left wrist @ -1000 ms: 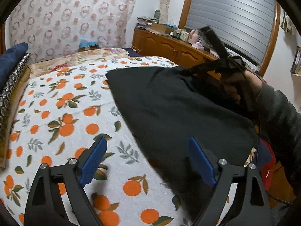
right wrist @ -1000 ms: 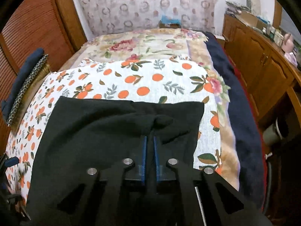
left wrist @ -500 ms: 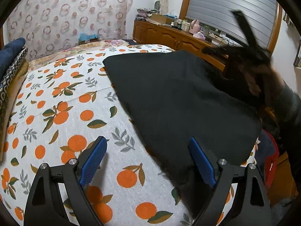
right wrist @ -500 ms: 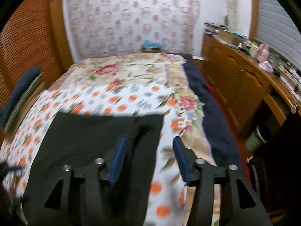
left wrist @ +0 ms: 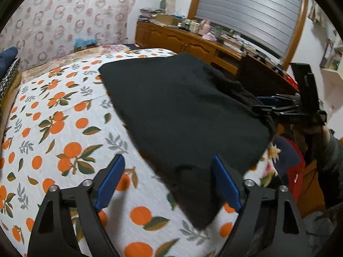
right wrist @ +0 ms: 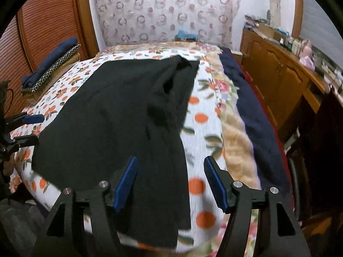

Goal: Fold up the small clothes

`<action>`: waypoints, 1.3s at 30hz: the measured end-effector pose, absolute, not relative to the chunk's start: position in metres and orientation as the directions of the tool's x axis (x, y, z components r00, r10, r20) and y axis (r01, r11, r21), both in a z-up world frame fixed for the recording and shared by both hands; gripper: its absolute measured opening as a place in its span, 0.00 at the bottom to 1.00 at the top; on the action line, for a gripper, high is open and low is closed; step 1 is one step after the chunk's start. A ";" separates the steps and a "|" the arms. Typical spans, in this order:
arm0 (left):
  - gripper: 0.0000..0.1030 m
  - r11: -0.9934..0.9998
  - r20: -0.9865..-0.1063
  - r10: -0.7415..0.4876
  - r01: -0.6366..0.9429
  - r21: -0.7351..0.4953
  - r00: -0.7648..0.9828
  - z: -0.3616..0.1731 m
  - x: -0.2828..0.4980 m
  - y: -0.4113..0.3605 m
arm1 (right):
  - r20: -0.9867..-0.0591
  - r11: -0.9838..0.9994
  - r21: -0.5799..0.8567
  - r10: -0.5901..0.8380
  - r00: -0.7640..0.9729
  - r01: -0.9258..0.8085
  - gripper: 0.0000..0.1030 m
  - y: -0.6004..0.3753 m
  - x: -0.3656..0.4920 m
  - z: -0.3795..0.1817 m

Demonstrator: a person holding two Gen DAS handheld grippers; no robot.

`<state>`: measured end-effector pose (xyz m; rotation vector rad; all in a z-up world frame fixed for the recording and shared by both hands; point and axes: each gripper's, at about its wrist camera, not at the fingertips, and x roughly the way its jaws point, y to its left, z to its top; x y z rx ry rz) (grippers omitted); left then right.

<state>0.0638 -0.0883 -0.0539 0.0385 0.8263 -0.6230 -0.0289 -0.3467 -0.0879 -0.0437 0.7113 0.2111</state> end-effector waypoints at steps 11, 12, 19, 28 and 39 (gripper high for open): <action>0.49 0.780 -0.731 -0.535 0.579 -0.237 0.423 -0.068 0.052 -0.099 | -0.685 0.970 0.068 0.216 0.695 -0.234 0.61 -0.328 -0.030 -0.091; 0.49 0.780 -0.731 -0.536 0.579 -0.237 0.423 -0.068 0.051 -0.098 | -0.684 0.969 0.066 0.217 0.696 -0.238 0.56 -0.327 -0.029 -0.091; 0.13 0.726 -0.714 -0.598 0.623 -0.291 0.364 -0.068 0.050 -0.097 | -0.651 0.948 0.057 0.273 0.708 -0.313 0.16 -0.312 -0.033 -0.091; 0.11 0.750 -0.574 -0.633 0.595 -0.289 0.519 0.002 0.085 -0.084 | -0.433 0.924 0.117 0.377 0.819 -0.363 0.13 -0.327 -0.017 -0.018; 0.11 0.861 -0.630 -0.494 0.436 -0.261 0.600 0.006 0.222 -0.075 | -0.499 0.946 0.151 0.324 0.804 -0.288 0.18 -0.323 0.140 0.013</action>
